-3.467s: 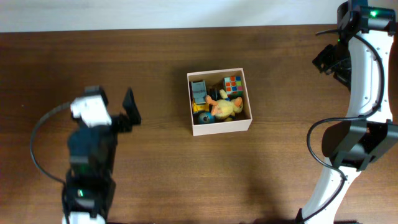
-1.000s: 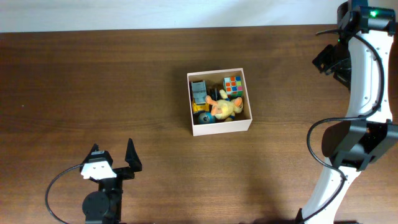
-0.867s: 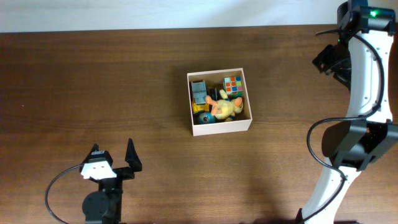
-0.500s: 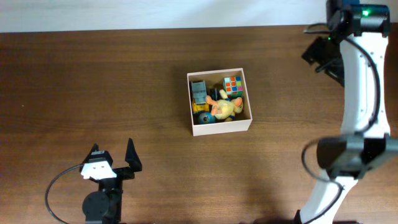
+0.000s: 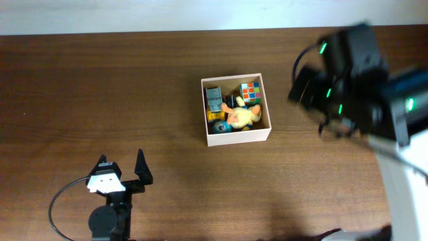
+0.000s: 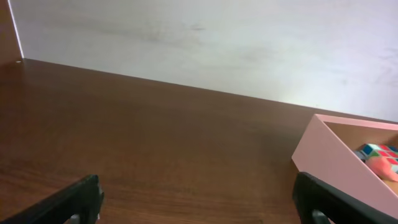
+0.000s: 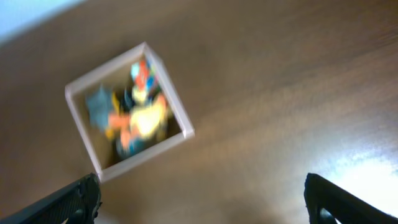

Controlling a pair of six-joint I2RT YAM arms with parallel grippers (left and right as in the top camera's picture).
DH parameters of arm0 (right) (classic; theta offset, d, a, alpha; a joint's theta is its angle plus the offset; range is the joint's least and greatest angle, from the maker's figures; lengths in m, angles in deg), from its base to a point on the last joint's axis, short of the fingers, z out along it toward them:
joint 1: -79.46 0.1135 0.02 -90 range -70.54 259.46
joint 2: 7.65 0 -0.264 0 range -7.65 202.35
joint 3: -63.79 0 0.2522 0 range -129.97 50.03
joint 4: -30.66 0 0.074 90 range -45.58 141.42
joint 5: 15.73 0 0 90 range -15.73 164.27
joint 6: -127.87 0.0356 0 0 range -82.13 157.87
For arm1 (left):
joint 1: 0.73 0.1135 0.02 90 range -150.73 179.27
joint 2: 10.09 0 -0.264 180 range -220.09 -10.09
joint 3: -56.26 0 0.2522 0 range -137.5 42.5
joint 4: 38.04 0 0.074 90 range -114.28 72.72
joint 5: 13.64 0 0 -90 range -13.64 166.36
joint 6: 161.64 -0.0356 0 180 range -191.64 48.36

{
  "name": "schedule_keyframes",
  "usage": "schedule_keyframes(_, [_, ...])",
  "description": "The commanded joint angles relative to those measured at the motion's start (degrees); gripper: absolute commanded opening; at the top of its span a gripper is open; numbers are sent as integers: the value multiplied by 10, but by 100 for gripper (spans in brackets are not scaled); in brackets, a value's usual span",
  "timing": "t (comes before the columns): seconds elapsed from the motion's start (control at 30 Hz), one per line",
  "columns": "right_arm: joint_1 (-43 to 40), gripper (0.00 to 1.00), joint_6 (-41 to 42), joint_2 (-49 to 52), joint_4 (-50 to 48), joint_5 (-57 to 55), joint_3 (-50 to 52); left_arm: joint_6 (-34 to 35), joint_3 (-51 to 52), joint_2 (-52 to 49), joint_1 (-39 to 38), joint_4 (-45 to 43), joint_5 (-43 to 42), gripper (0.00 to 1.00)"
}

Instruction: Pack container

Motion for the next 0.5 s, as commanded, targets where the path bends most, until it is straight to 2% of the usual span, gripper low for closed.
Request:
schedule_keyframes(0.0, [37, 99, 2, -75, 1, -6, 87, -11, 2, 4, 3, 2, -6, 99])
schedule_keyframes(0.23, [-2, 99, 3, -224, -6, 3, 274, -11, 2, 4, 3, 2, -6, 99])
schedule_keyframes(0.33, [-37, 99, 3, -296, -85, 3, 370, -11, 2, 4, 3, 2, -6, 99])
schedule_keyframes(0.47, [-62, 99, 3, -410, -269, 10, 521, -11, 2, 4, 3, 2, -6, 99])
